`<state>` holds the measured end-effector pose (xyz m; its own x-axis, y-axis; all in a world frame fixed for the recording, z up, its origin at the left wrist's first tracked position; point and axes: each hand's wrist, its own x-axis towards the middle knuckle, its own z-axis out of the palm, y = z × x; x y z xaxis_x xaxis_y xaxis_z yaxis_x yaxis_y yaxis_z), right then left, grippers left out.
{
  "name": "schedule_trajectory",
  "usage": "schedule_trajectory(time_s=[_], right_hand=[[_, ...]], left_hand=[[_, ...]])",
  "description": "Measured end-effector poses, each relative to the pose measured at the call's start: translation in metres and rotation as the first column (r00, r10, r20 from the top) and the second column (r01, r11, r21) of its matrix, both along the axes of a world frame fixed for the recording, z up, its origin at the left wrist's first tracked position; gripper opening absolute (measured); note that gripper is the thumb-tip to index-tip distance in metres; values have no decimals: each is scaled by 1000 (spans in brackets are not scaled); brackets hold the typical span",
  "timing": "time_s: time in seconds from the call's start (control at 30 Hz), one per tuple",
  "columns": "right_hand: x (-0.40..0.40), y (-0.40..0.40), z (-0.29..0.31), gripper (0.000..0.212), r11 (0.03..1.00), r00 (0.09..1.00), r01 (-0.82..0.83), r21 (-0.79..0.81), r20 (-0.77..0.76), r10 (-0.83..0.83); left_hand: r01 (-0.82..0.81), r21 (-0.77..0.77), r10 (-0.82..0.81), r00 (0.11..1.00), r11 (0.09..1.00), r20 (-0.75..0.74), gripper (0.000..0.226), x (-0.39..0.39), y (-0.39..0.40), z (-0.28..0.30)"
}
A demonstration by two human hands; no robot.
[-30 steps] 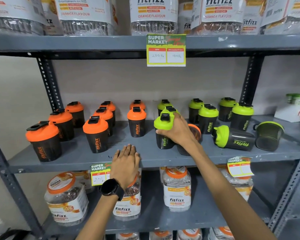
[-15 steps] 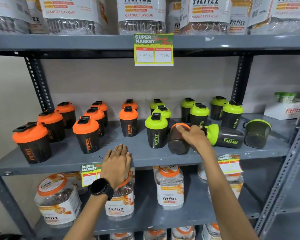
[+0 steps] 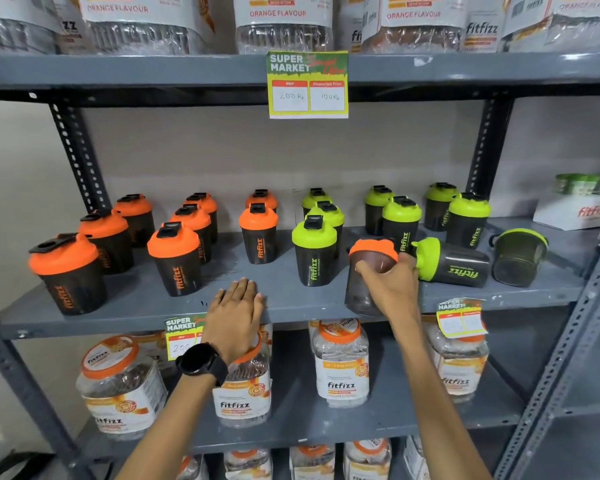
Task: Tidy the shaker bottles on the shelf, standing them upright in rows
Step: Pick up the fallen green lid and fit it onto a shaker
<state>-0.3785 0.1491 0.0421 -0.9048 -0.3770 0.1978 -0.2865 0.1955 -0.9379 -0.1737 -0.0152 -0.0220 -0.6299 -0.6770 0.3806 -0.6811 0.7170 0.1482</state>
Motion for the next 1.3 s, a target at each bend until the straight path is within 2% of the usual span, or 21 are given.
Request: schedule_trajectory(time_s=[0.17,0.23,0.3,0.5,0.7,0.9,1.07,1.13,1.3], right_hand=[[59,14,-2,96,996,955,-18,-83,-297,-7],[82,8,-1,97,991,910,-62,-117,-414,8],[101,-4,2,97,981,883,-128,-144,-466,47],[137,-81,5,100,956,877,-249,-157,-455,154],[130,-148,-13,98,980,877,-178,-91,-467,116],[127,-162,-24,97,983,883,-132,-127,-466,58],[140,-132,-36,109,973,889,-211,-90,-432,153],[144,-106,-43,97,961,882,-259,-98,-430,194],[122,-33,-58,40,945,858,-296,-141,-474,198]], left_hand=[[39,23,-39,999,999,-14,54,11,-6,1],[44,12,-43,999,999,-15,57,22,-8,-1],[39,-21,-39,999,999,-12,64,34,-11,-2],[10,-29,-10,1000,1000,-10,61,55,-23,-4],[14,-22,-15,999,1000,-38,54,53,-23,-5],[10,-64,-13,999,998,-49,61,52,-25,-10],[-11,-108,6,999,994,-43,55,51,-23,-14],[-34,-121,30,999,992,-38,56,49,-20,-13],[-40,-139,39,999,989,-12,54,33,12,-15]])
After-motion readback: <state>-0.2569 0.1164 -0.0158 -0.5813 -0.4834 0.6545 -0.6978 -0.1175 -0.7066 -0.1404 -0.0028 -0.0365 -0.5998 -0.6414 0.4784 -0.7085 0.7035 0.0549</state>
